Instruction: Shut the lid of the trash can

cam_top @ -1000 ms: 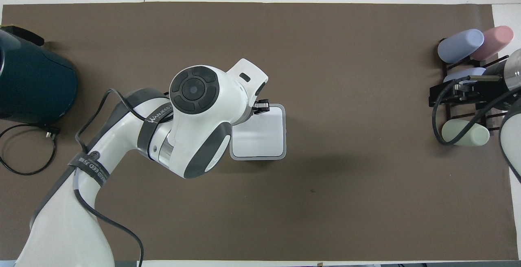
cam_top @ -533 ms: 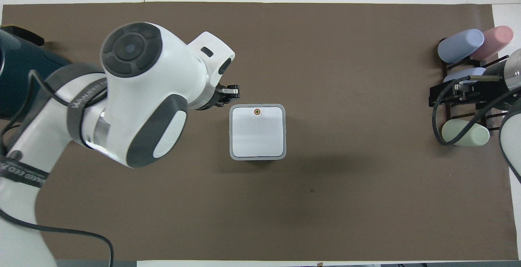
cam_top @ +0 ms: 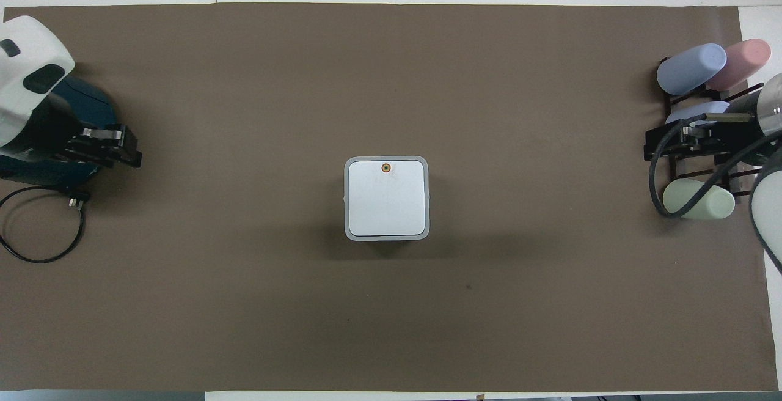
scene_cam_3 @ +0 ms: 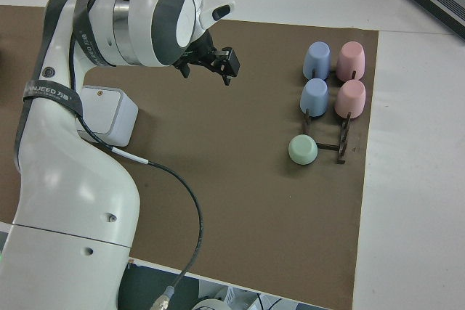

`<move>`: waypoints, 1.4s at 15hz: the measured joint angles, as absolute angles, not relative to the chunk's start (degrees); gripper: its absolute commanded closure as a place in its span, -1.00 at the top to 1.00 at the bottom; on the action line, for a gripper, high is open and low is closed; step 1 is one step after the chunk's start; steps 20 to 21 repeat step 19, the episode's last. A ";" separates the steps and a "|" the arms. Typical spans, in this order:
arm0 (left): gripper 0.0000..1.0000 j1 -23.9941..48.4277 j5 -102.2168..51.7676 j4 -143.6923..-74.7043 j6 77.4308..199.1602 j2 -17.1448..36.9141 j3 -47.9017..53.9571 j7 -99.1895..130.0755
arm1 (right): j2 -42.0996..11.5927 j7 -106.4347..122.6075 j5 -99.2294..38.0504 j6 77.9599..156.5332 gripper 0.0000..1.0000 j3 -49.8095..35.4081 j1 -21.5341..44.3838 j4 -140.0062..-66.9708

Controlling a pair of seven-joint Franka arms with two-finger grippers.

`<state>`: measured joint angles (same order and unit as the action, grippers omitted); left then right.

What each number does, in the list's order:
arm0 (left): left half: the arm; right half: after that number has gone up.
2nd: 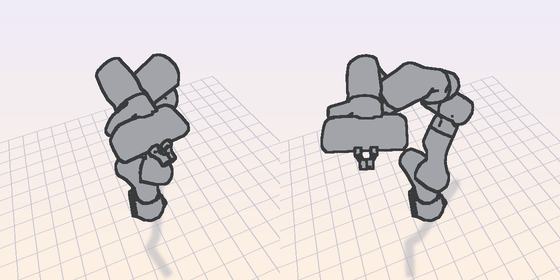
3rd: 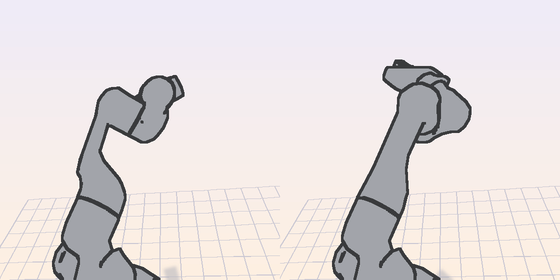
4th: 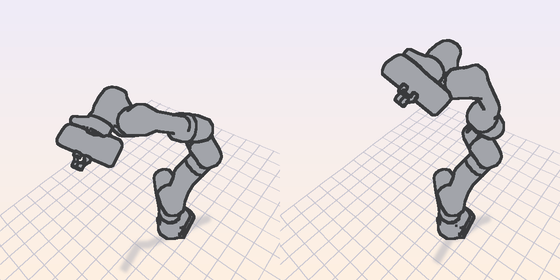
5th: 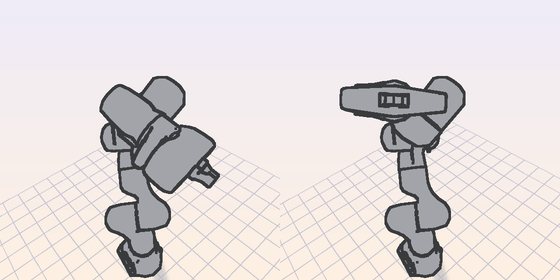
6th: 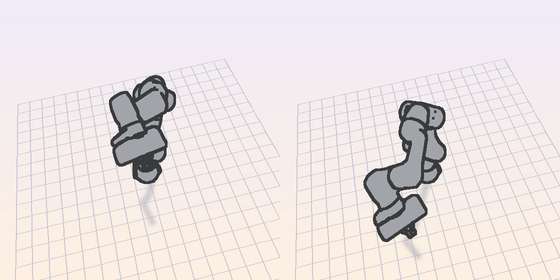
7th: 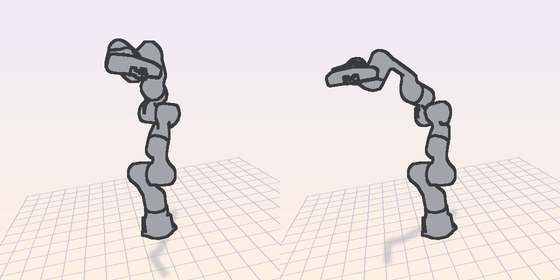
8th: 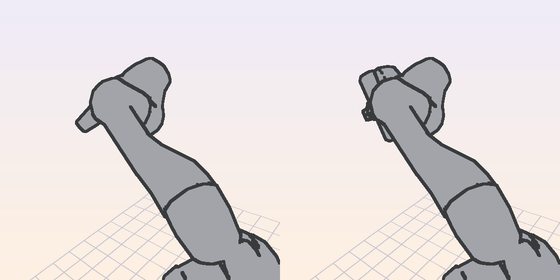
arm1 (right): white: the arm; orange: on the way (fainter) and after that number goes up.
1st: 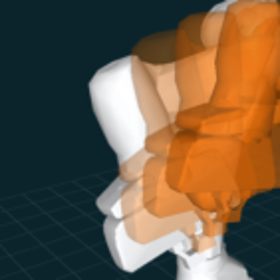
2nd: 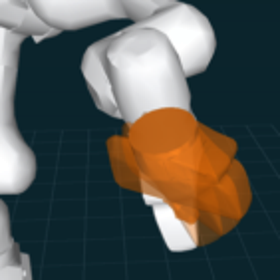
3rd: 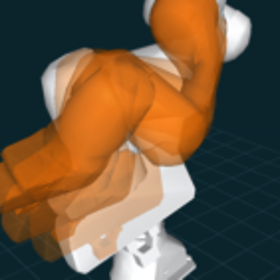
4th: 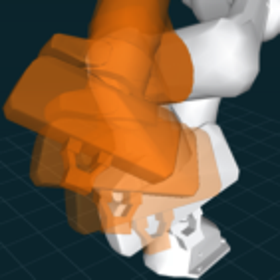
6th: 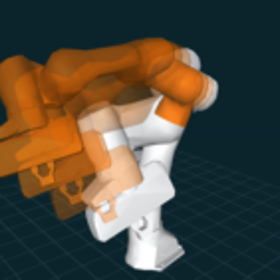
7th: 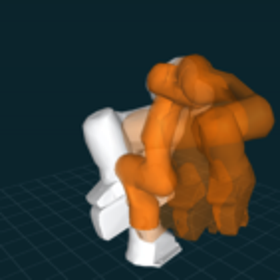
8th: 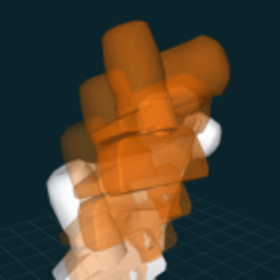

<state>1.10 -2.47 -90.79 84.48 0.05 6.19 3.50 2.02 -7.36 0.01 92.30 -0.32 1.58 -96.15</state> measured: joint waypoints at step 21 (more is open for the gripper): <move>1.00 1.19 -0.54 -87.93 81.89 -1.50 7.55 4.26 | 2.02 -7.36 0.01 92.30 1.00 -0.31 1.56 -96.15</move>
